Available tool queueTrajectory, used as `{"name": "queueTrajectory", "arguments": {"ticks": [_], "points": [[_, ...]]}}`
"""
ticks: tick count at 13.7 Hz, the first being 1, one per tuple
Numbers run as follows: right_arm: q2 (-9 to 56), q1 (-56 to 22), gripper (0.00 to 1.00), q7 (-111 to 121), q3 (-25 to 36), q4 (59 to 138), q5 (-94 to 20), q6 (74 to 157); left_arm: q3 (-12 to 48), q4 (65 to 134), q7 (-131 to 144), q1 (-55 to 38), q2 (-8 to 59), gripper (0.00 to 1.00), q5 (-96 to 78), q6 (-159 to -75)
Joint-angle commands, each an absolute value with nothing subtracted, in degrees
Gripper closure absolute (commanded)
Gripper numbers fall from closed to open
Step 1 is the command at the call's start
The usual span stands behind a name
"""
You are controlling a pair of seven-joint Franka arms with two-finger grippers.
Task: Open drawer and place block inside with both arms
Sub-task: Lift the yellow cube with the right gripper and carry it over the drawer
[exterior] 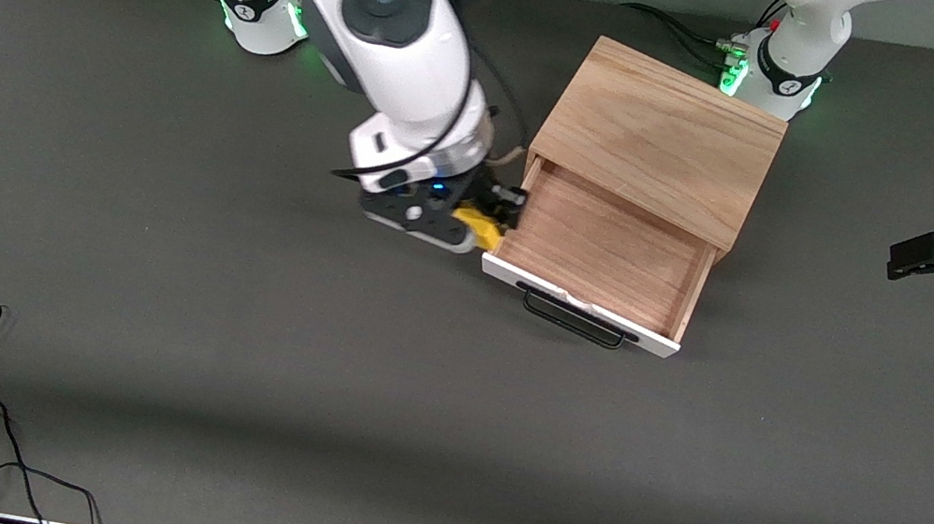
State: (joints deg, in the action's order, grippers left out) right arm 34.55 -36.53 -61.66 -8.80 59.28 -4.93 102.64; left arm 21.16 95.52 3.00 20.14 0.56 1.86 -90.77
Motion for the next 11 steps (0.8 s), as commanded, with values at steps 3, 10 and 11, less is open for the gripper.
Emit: {"name": "queueTrajectory", "arguments": {"ticks": [3, 10, 11], "points": [[40.69, -39.27, 0.87, -62.93, -11.42, 56.25, -4.93, 106.87, 9.49, 95.19, 1.41, 7.64, 0.18, 0.0, 0.79, -91.32], [49.3, -46.4, 0.88, -67.85, -11.51, 56.25, 1.76, 114.16, -1.14, 94.75, 1.41, -3.87, 0.09, 0.0, 0.79, -91.23], [49.92, -46.41, 0.88, -67.76, -11.43, 56.25, 1.76, 114.34, -1.23, 94.66, 1.41, -3.87, 0.09, 0.0, 0.79, -91.23]]}}
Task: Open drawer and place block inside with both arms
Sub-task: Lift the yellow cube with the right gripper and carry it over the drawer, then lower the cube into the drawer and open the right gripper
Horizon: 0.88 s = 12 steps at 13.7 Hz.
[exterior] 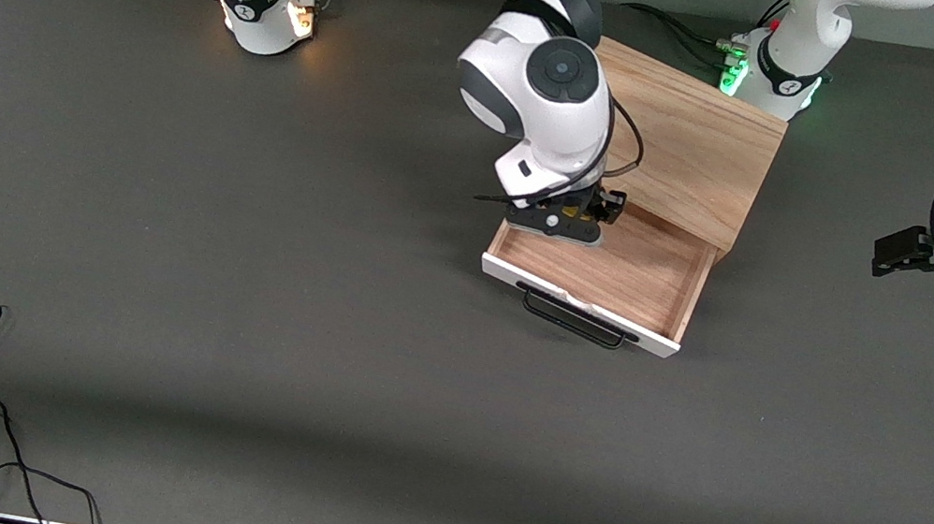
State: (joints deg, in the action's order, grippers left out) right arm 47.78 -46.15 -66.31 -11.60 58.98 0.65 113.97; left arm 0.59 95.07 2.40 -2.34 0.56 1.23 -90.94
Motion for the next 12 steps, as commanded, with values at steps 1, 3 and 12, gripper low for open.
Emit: {"name": "queueTrajectory", "arguments": {"ticks": [1, 3, 12], "points": [[50.27, -46.41, 0.88, -67.76, -11.43, 56.25, 1.84, 114.43, -1.23, 94.57, 1.41, -3.95, 0.09, 0.0, 0.79, -91.23], [51.58, -47.19, 0.88, -68.02, -11.43, 56.25, 2.89, 116.18, -1.75, 94.4, 1.41, -4.57, 0.09, 0.0, 0.79, -91.14], [54.05, -48.25, 0.59, -71.1, -11.43, 56.42, 3.87, 118.56, -1.76, 93.87, 1.23, -3.78, -0.26, 0.0, 0.88, -90.44]]}}
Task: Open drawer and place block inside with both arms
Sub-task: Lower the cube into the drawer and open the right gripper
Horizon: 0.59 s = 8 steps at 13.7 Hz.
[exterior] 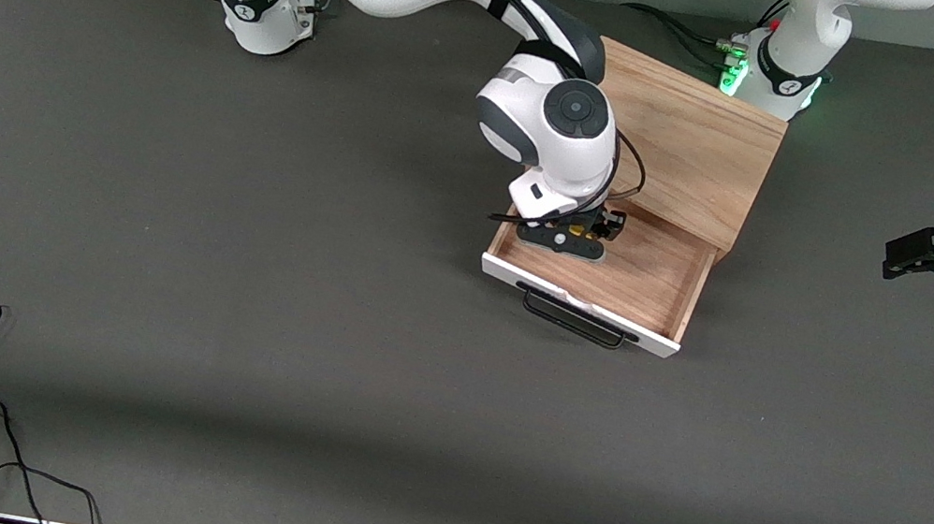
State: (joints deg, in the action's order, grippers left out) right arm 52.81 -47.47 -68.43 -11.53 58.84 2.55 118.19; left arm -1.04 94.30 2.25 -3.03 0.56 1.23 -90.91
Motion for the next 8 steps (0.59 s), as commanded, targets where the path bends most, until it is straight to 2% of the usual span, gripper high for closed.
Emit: {"name": "queueTrajectory", "arguments": {"ticks": [1, 2, 8], "points": [[54.14, -48.25, 0.32, -71.71, -11.43, 56.43, 3.95, 118.74, -1.76, 93.87, 1.32, -3.78, -0.35, 0.0, 0.88, -90.35], [54.05, -48.25, 0.01, -71.81, -11.43, 56.6, 4.74, 118.74, -1.76, 93.78, 1.23, -3.78, -0.53, 0.0, 0.79, -90.26], [53.62, -48.08, 0.0, -73.04, -11.51, 56.43, 6.24, 118.65, -1.85, 93.17, 1.23, -3.69, -0.88, 0.0, -0.61, -89.65]]}}
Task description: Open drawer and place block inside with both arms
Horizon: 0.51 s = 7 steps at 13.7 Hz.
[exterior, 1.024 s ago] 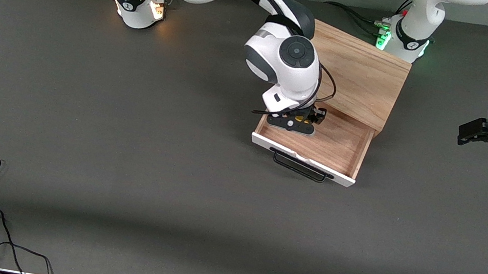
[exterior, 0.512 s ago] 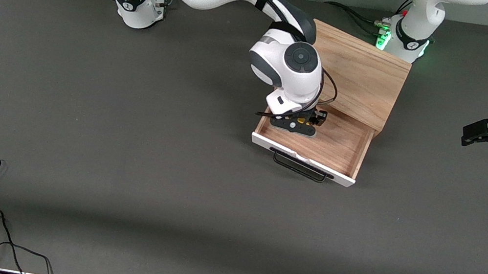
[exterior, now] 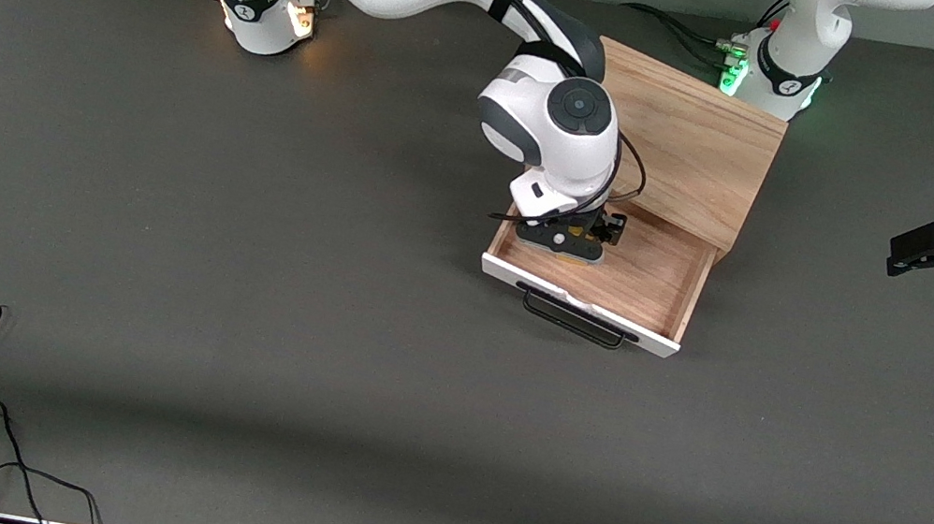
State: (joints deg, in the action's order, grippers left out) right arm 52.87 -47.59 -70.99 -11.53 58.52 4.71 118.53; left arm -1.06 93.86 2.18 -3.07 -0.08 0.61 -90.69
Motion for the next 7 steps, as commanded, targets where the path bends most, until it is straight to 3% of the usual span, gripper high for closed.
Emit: {"name": "queueTrajectory", "arguments": {"ticks": [1, 7], "points": [[53.44, -47.99, 0.0, -73.04, -11.6, 56.34, 6.24, 118.3, -1.93, 93.08, 1.23, -3.69, -0.79, 0.0, -0.7, -89.65], [45.98, -43.35, 0.0, -72.25, -11.6, 56.25, 5.8, 111.11, -1.93, 93.43, 1.32, -3.69, -0.18, 0.0, -0.7, -89.74]]}}
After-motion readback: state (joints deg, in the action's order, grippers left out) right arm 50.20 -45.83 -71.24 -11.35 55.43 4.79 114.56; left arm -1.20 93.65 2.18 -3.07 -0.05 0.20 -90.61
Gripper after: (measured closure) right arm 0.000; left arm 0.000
